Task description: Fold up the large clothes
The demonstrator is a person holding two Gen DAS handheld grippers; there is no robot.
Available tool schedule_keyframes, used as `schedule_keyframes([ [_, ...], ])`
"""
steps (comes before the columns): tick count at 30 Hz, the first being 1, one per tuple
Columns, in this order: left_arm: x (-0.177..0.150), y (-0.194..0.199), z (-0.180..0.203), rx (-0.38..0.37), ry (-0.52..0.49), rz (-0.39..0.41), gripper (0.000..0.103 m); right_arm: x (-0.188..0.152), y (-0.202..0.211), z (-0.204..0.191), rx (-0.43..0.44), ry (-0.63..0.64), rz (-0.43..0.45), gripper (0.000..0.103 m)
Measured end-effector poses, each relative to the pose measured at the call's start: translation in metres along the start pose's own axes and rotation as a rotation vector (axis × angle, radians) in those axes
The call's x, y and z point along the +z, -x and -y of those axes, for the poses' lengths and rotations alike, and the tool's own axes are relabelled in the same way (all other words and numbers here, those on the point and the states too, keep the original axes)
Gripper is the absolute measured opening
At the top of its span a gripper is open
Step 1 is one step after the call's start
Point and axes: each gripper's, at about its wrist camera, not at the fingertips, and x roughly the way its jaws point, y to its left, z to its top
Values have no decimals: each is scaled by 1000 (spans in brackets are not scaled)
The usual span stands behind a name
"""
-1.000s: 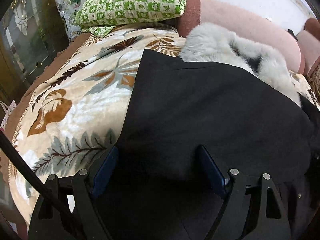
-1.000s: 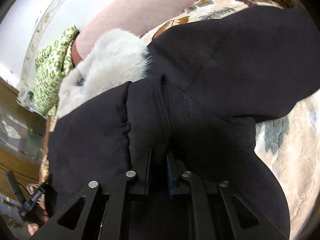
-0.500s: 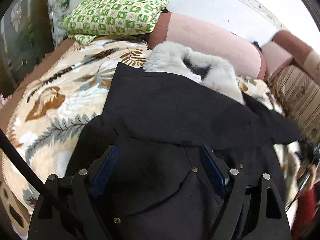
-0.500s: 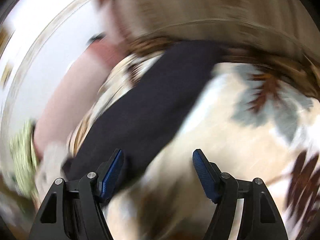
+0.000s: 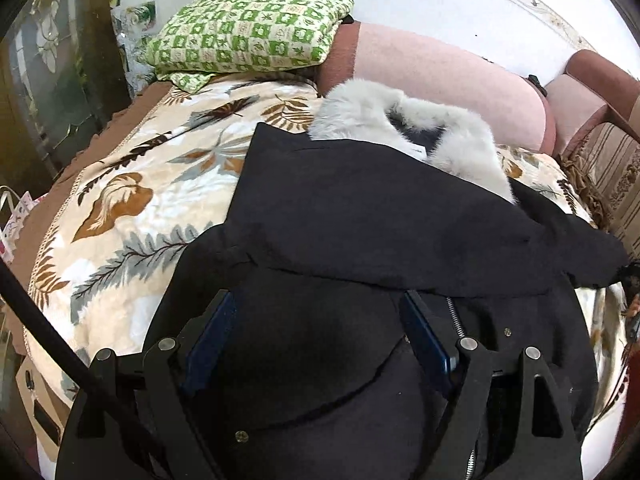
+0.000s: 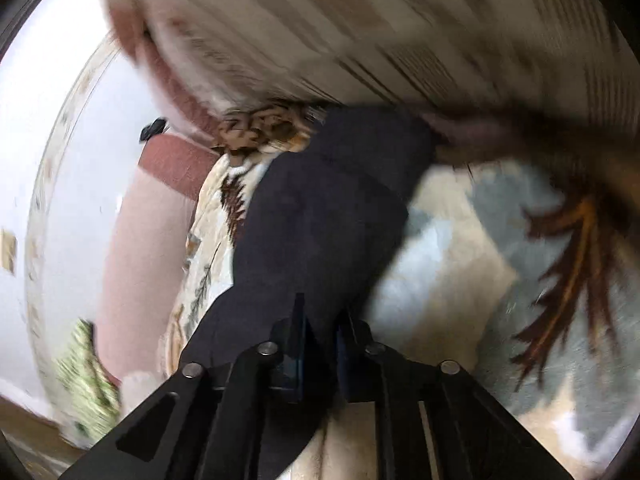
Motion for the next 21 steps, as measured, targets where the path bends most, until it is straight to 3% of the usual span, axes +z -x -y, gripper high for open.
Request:
schedule_keyframes([
  [5,-6,4,-9,-13,22,11,82,-7,44,-73,-36,232,76,9],
  [11,-13,13,-27,-41,75,27,82,-55,89,-181,70,491,97,9],
  [16,-16,28,-48,-46,119,62,82,-132,101,-260,214,662,30,9],
  [21,-19,40,-76,-39,177,90,82,-235,90,-314,334,825,-122,9],
])
